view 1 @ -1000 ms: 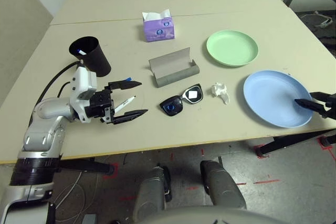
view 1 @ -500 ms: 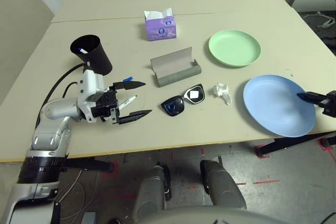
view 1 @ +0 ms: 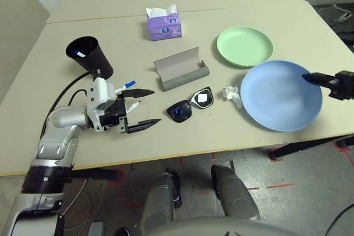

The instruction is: Organize and tidy the items on the table.

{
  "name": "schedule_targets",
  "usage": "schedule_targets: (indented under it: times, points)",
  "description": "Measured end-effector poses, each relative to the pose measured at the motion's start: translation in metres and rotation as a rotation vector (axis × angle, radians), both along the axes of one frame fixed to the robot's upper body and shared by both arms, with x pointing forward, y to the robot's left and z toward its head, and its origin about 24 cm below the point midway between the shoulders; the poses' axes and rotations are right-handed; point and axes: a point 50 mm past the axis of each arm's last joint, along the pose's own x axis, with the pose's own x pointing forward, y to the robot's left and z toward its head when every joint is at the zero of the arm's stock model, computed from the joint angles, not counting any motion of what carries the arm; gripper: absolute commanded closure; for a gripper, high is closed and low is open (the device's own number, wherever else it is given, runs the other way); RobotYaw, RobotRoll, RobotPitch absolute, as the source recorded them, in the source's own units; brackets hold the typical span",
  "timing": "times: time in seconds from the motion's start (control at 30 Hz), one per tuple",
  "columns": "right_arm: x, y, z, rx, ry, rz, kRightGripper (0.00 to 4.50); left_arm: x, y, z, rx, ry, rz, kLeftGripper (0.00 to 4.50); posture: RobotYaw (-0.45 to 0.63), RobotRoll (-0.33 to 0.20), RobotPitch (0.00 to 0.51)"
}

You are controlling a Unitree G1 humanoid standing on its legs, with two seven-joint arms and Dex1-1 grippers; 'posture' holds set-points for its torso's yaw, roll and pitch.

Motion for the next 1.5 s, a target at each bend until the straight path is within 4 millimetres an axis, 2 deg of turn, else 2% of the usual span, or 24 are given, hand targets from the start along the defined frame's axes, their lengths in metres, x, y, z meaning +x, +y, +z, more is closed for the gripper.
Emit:
schedule_targets:
  times: [0.5, 0.77, 0.97, 1.5]
  points:
    - [0.043, 0.009, 0.029, 0.232, -0.160, -0.328, 4.48, -0.002, 0.003, -0.003, 0.005, 0.003, 0.024, 0.00, -0.12, 0.000, 0.214]
    - [0.055, 0.029, 0.015, 0.271, -0.128, -0.367, 4.48, -0.004, 0.006, -0.006, 0.015, 0.006, 0.038, 0.00, -0.12, 0.000, 0.212]
    - [0.061, 0.037, 0.017, 0.305, -0.159, -0.415, 4.48, -0.007, 0.014, -0.004, 0.024, -0.003, 0.073, 0.00, -0.11, 0.000, 0.214]
    - [0.071, 0.055, 0.013, 0.347, -0.223, -0.473, 4.48, -0.010, 0.017, -0.002, 0.035, -0.008, 0.093, 0.00, -0.10, 0.000, 0.218]
